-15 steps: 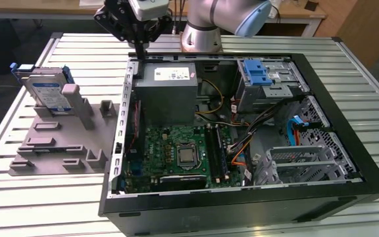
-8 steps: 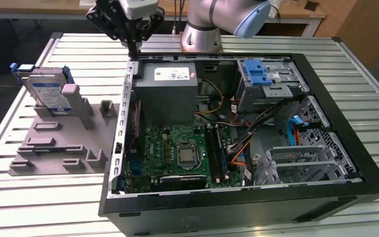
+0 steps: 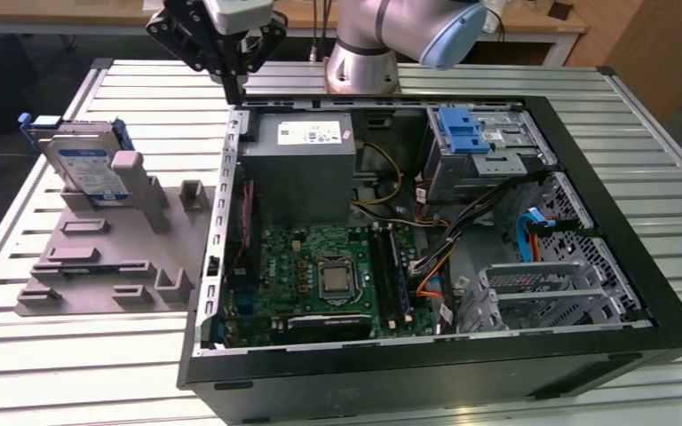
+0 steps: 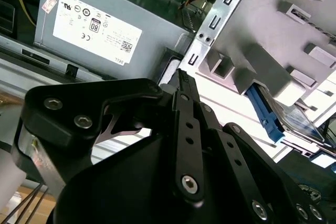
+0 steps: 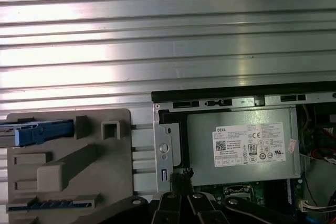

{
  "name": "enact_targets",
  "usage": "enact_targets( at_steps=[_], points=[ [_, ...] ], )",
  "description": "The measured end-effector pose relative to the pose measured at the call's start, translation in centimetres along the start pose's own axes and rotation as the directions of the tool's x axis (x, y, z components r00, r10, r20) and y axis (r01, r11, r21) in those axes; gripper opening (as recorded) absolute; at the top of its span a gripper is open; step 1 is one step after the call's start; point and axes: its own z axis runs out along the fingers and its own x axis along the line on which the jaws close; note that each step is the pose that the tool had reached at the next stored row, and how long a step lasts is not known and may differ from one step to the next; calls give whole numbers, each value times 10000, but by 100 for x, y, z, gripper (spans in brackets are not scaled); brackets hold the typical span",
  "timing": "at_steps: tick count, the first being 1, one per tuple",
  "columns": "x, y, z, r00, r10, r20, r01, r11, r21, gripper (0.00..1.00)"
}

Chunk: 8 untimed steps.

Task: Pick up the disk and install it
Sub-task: 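Reach for the disk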

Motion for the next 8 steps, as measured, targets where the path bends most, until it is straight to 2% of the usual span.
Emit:
enact_targets(
  at_steps=[8],
  points=[
    [81, 11, 1, 10000, -1, 0, 1, 10000, 0, 11]
  ],
)
